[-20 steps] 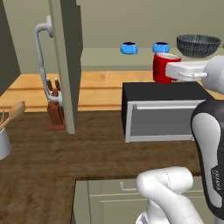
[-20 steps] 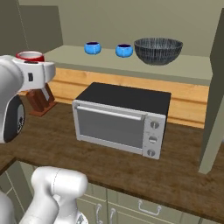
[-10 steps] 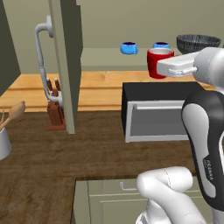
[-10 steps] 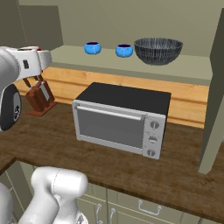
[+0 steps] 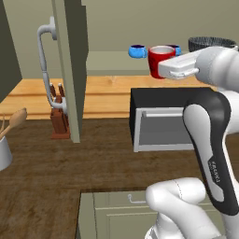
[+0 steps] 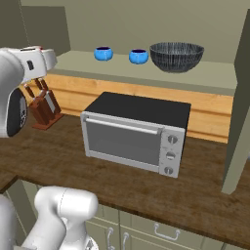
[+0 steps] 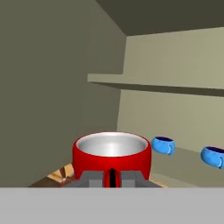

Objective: Gather all objects into one cabinet and sort the glasses and bowls to opposite sides.

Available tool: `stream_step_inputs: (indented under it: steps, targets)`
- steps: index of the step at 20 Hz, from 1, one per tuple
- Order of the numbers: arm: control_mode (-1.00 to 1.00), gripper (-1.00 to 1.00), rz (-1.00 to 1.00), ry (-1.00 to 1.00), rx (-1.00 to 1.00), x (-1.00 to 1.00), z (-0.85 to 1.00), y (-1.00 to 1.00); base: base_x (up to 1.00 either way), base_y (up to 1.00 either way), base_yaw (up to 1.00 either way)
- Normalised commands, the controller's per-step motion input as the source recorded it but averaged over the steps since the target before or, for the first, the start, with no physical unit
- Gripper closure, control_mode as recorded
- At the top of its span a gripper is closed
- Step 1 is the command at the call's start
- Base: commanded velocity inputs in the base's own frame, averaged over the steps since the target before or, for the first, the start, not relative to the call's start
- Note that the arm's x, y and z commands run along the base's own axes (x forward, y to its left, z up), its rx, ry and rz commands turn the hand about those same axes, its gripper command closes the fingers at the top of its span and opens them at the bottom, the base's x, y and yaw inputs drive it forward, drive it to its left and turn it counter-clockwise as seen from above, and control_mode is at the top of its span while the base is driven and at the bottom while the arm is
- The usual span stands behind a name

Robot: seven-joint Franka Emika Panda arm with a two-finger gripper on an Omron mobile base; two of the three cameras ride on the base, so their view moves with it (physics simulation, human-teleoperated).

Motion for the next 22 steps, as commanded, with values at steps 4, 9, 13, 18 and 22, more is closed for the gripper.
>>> stream_step_inputs:
  steps: [4,9,13,18,22]
  targets:
    - [-1.0,1.0,0.03,0.0,-0.01,0.44,0.02,0.0,0.0,0.0,0.0]
    - [-1.0,1.0,0.01,0.0,0.0,0.38,-0.09,0.06,0.0,0.0,0.0]
    - [-1.0,1.0,0.0,0.0,0.0,0.46,-0.06,0.07,0.0,0.0,0.0]
    - [-1.0,1.0,0.0,0.0,0.0,0.3,-0.16,0.17,0.0,0.0,0.0]
    - [-1.0,1.0,0.0,0.0,0.0,0.34,-0.14,0.16,0.0,0.0,0.0]
